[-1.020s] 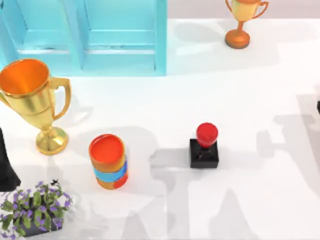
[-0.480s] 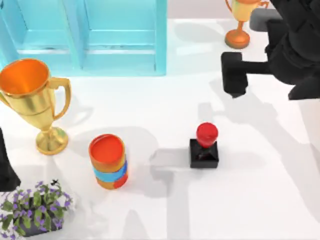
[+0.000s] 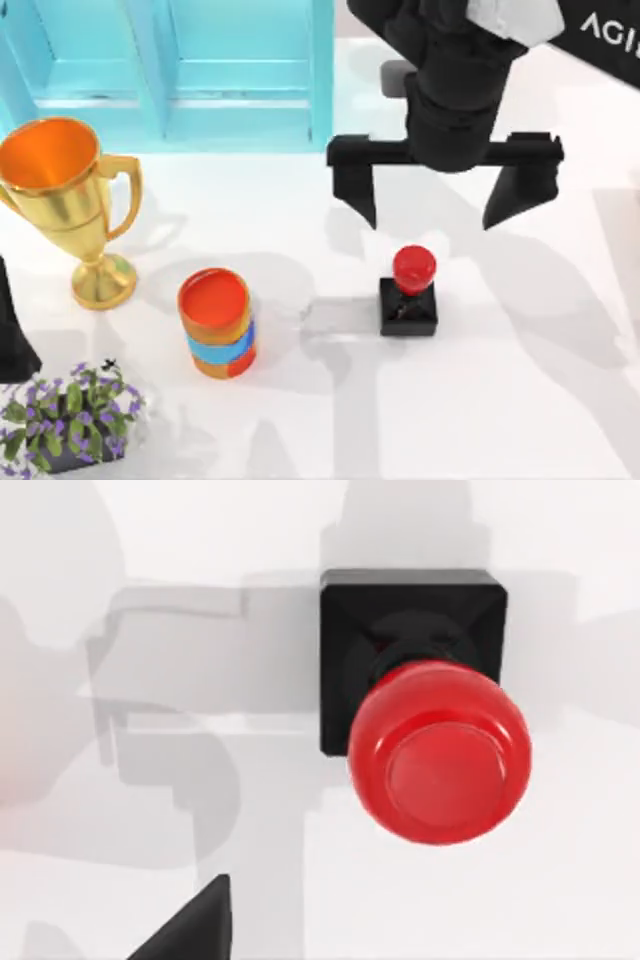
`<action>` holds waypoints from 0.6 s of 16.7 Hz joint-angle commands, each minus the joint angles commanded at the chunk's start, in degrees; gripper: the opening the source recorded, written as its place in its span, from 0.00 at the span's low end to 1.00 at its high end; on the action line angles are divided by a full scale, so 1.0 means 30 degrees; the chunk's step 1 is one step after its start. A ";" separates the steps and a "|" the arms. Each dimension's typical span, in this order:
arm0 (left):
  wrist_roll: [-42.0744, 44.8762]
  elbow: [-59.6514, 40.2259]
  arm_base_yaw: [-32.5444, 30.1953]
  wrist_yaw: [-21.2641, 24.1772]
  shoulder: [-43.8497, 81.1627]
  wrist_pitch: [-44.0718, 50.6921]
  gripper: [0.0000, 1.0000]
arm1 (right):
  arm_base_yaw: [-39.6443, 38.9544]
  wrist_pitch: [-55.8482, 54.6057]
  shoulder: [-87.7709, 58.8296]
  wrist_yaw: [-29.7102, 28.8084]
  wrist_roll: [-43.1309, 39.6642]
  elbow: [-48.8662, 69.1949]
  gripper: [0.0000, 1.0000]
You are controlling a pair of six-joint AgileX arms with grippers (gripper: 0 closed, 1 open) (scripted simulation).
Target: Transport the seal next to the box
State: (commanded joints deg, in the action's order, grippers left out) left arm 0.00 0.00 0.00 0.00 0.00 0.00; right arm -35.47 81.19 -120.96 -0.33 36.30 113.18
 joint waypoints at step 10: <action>0.0000 0.0000 0.0000 0.0000 0.0000 0.0000 1.00 | -0.0092 -0.0403 -0.0628 0.0063 0.0172 -0.0149 1.00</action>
State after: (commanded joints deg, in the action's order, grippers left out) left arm 0.00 0.00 0.00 0.00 0.00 0.00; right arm -35.75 79.98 -122.84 -0.14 36.82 112.73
